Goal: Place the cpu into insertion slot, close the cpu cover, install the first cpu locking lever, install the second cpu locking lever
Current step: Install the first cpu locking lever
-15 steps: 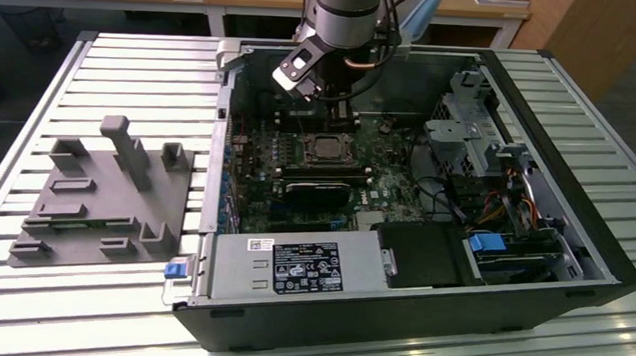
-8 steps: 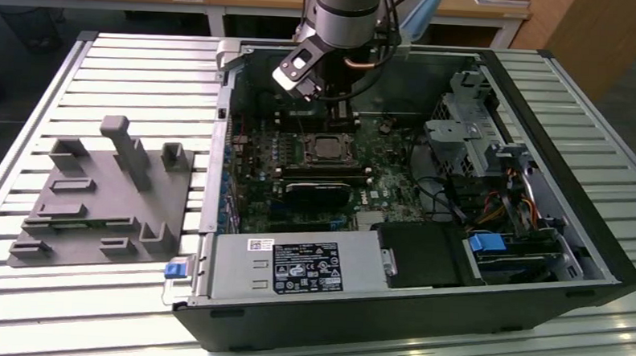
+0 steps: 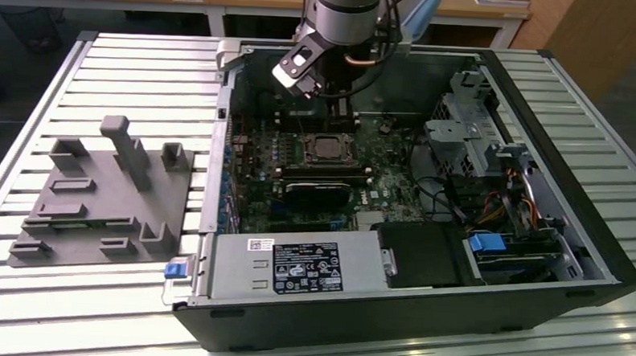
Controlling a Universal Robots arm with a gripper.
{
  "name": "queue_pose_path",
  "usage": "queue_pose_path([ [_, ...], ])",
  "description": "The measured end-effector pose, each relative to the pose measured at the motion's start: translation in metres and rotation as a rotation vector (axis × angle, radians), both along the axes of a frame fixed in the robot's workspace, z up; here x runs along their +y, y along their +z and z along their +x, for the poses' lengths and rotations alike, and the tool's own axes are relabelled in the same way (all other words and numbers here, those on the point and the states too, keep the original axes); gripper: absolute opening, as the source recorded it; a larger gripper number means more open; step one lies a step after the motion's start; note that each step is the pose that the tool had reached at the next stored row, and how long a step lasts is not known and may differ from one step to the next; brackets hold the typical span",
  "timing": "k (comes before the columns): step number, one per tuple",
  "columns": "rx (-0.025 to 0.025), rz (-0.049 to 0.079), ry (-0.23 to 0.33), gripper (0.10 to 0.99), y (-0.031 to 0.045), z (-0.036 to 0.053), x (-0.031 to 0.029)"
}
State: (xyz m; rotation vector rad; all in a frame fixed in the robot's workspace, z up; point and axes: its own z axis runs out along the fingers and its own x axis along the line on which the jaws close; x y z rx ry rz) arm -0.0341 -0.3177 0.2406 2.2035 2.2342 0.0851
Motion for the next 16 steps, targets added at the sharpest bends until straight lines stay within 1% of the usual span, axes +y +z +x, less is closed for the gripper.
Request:
queue_pose_path([
  [3, 0.0000, 0.000, 0.000, 0.118, 0.0056, 0.0000, 0.0000],
  [12, 0.0000, 0.000, 0.000, 0.118, 0.0271, 0.0000, 0.0000],
  [14, 0.0000, -0.001, 0.000, 0.118, 0.0303, 0.0000, 0.0000],
  [16, -0.0001, -0.008, 0.000, 0.118, 0.0309, 0.0000, 0.0001],
])
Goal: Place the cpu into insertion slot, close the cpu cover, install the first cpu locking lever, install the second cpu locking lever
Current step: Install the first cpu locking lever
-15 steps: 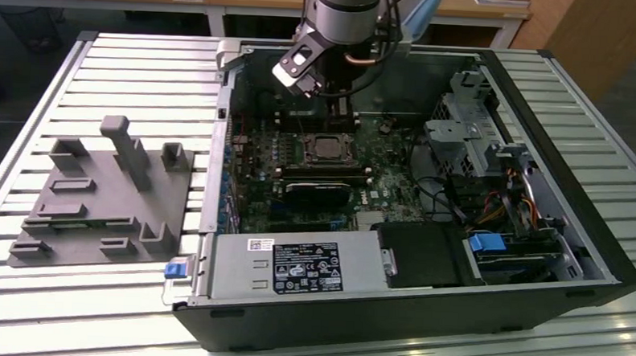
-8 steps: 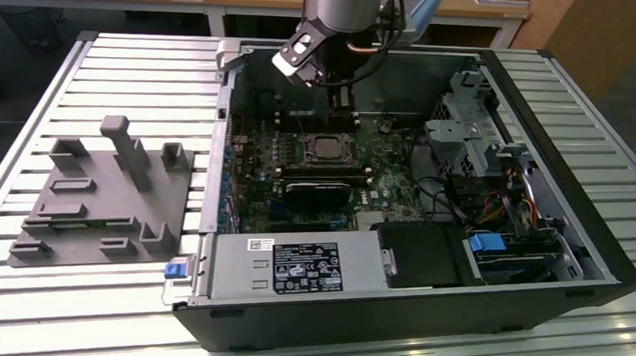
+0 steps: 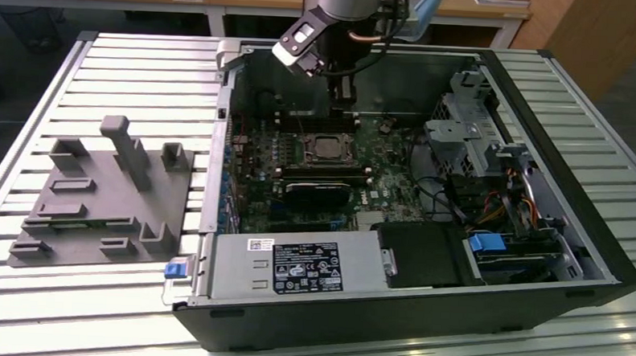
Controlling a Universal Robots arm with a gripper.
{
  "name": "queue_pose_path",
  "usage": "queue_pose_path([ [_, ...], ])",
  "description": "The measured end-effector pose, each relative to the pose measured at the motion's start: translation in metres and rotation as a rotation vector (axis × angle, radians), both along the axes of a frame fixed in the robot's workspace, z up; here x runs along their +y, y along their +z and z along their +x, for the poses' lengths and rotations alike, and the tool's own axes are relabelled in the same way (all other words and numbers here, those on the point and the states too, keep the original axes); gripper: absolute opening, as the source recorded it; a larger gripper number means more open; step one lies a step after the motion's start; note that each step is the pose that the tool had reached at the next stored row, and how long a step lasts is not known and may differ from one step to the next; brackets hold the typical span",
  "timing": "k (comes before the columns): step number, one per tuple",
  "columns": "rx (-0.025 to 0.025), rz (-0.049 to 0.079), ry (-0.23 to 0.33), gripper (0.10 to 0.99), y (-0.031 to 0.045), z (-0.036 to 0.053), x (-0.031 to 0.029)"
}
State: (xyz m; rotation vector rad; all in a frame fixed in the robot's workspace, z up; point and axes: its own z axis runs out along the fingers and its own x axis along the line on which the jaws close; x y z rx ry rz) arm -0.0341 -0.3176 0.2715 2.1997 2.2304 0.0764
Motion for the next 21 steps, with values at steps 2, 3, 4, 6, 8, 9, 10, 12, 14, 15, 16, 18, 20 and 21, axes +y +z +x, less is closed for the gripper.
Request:
queue_pose_path([
  [2, 0.0000, -0.002, 0.004, 0.118, 0.0001, 0.0000, -0.0001],
  [3, 0.0001, -0.003, 0.013, 0.118, 0.0001, 0.0000, -0.0001],
  [4, 0.0001, -0.003, 0.029, 0.118, 0.0001, 0.0000, -0.0001],
  [6, 0.0000, -0.003, 0.065, 0.118, 0.0001, 0.0000, -0.0001],
  [8, 0.0000, -0.003, 0.101, 0.118, 0.0001, 0.0000, -0.0001],
  [9, 0.0000, -0.003, 0.119, 0.118, 0.0001, 0.0000, -0.0001],
  [10, -0.0001, -0.003, 0.136, 0.118, 0.0000, -0.0001, -0.0001],
  [12, -0.0002, -0.003, 0.172, 0.118, -0.0001, -0.0010, -0.0001],
  [14, -0.0002, -0.003, 0.198, 0.118, -0.0002, -0.0017, -0.0001],
  [15, -0.0003, -0.002, 0.212, 0.118, -0.0003, -0.0019, -0.0001],
  [16, -0.0002, -0.003, 0.228, 0.118, -0.0003, -0.0020, -0.0001],
  [18, -0.0002, -0.003, 0.265, 0.118, -0.0004, -0.0020, -0.0001],
  [20, -0.0003, -0.003, 0.301, 0.118, -0.0005, -0.0020, -0.0001],
  [21, -0.0003, -0.003, 0.319, 0.118, -0.0005, -0.0020, -0.0001],
])
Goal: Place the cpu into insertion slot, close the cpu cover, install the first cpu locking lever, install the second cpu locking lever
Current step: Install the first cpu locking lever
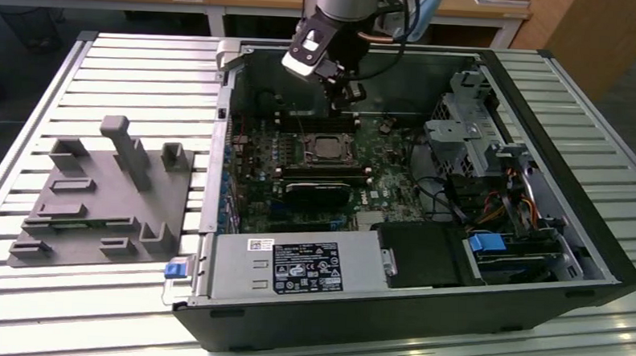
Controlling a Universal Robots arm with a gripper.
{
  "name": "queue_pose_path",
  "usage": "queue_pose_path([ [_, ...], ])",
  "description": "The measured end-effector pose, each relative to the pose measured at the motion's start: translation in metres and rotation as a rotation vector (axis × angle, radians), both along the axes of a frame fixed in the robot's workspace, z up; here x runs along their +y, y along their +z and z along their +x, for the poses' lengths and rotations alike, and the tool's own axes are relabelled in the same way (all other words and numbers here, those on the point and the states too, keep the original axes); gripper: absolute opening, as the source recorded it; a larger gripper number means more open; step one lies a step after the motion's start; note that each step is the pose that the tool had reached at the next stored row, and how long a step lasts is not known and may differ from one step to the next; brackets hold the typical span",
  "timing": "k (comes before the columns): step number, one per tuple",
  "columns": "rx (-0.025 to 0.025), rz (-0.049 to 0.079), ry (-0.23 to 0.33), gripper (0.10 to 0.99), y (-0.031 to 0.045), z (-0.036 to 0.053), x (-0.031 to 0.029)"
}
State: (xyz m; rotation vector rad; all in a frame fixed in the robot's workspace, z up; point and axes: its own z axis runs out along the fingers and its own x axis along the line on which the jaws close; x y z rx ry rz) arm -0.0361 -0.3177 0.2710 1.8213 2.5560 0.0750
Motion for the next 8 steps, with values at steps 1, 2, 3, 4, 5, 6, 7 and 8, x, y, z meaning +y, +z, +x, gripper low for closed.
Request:
queue_pose_path([
  [1, 0.0000, 0.000, 0.018, 0.118, 0.0000, 0.0000, 0.0000],
  [2, 0.0000, 0.000, 0.036, 0.118, 0.0000, 0.0000, 0.0000],
  [3, 0.0000, 0.000, 0.054, 0.118, 0.0000, 0.0000, 0.0000],
  [4, 0.0000, 0.000, 0.072, 0.118, 0.0000, 0.0000, 0.0000],
  [5, 0.0000, 0.000, 0.090, 0.118, 0.0000, 0.0000, 0.0000],
  [6, 0.0000, 0.000, 0.107, 0.118, 0.0000, 0.0000, 0.0000],
  [7, 0.0000, 0.000, 0.125, 0.118, 0.0000, 0.0000, 0.0000],
  [8, 0.0000, 0.000, 0.141, 0.118, 0.0000, 0.0000, 0.0000],
])
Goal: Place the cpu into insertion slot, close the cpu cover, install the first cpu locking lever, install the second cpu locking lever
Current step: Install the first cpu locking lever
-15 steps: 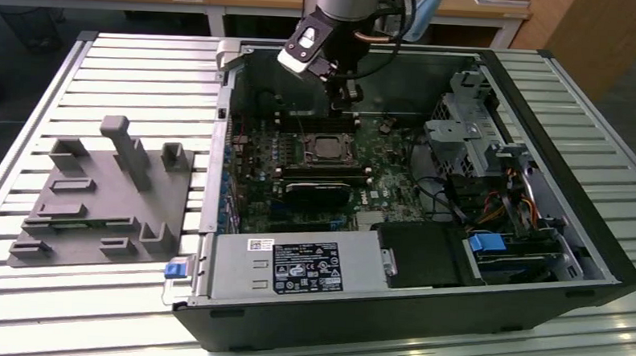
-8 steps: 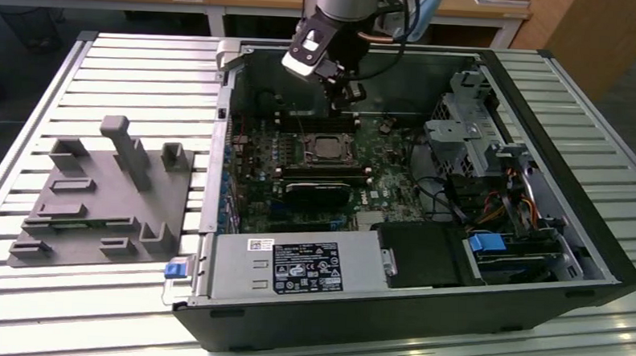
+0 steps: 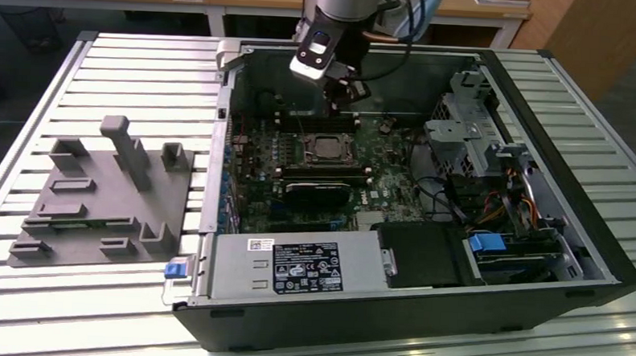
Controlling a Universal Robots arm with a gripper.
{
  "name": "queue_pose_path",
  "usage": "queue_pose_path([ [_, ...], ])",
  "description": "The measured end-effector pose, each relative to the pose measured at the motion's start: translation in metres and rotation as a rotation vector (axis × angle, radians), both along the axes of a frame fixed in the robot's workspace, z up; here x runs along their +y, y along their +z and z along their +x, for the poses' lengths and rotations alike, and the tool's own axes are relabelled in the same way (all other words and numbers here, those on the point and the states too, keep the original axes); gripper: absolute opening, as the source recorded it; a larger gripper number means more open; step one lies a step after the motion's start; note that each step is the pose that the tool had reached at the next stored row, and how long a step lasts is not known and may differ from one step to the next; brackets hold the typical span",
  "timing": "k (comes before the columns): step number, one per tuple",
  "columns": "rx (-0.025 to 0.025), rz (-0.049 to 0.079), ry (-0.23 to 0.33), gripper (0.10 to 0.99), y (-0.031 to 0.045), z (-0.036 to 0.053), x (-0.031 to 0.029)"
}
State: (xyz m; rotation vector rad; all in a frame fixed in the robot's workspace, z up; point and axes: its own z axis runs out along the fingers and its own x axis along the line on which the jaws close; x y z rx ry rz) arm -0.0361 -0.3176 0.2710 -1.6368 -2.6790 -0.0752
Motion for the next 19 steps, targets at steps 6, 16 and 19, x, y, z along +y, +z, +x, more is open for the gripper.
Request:
queue_pose_path([
  [6, 0.0000, 0.000, 0.110, 0.118, 0.0000, 0.0000, 0.0000],
  [16, 0.0000, 0.000, 0.291, 0.118, -0.0005, 0.0000, 0.0000],
  [19, 0.0001, 0.000, 0.346, 0.118, -0.0007, 0.0000, 0.0000],
])
